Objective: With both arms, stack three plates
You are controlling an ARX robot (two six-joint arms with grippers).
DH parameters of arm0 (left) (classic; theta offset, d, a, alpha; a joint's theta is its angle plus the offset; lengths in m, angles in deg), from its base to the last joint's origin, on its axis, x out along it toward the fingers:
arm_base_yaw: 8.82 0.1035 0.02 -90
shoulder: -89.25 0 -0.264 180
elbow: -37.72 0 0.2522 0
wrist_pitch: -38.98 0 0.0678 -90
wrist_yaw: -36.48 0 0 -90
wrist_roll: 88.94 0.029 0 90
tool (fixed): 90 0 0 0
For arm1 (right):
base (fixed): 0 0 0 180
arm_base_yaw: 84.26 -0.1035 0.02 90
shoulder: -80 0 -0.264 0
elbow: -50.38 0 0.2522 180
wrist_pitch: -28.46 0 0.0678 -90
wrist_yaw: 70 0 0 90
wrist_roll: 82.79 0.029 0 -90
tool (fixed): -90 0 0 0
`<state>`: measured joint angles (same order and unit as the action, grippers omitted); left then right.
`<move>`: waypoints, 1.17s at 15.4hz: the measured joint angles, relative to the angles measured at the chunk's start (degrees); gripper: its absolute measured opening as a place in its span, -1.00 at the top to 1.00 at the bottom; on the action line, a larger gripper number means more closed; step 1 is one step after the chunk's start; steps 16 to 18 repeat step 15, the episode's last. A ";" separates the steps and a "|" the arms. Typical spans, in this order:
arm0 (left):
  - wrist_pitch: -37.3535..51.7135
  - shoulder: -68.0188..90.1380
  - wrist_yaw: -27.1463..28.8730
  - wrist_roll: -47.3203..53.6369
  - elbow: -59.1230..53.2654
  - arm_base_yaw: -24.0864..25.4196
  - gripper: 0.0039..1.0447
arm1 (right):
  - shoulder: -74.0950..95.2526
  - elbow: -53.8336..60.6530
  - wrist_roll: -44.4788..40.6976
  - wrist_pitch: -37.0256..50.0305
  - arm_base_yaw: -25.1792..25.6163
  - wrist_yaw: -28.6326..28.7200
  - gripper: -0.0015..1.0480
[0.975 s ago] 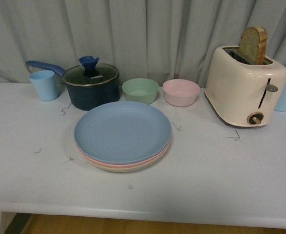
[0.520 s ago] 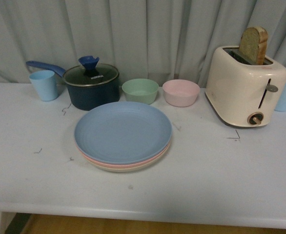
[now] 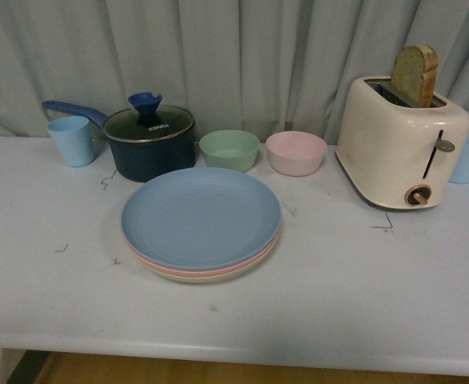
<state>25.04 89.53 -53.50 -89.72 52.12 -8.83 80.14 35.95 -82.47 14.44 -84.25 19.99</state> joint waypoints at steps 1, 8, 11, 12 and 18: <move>0.00 0.00 0.00 0.00 0.00 0.00 -0.88 | 0.00 0.00 0.00 0.07 0.00 0.00 0.96; 0.00 0.00 0.00 0.00 0.00 0.00 -0.88 | 0.00 0.00 -0.11 0.04 0.00 0.00 0.02; 0.00 0.00 0.00 0.00 0.00 0.00 -0.88 | 0.00 0.00 -0.13 0.04 0.00 0.00 -0.71; 0.00 0.00 0.00 0.00 0.00 0.00 -0.88 | 0.00 0.00 -0.11 0.07 0.00 0.00 -0.91; 0.00 0.00 0.00 0.00 0.00 0.00 -0.88 | 0.00 0.00 -0.13 0.04 0.00 0.00 -0.87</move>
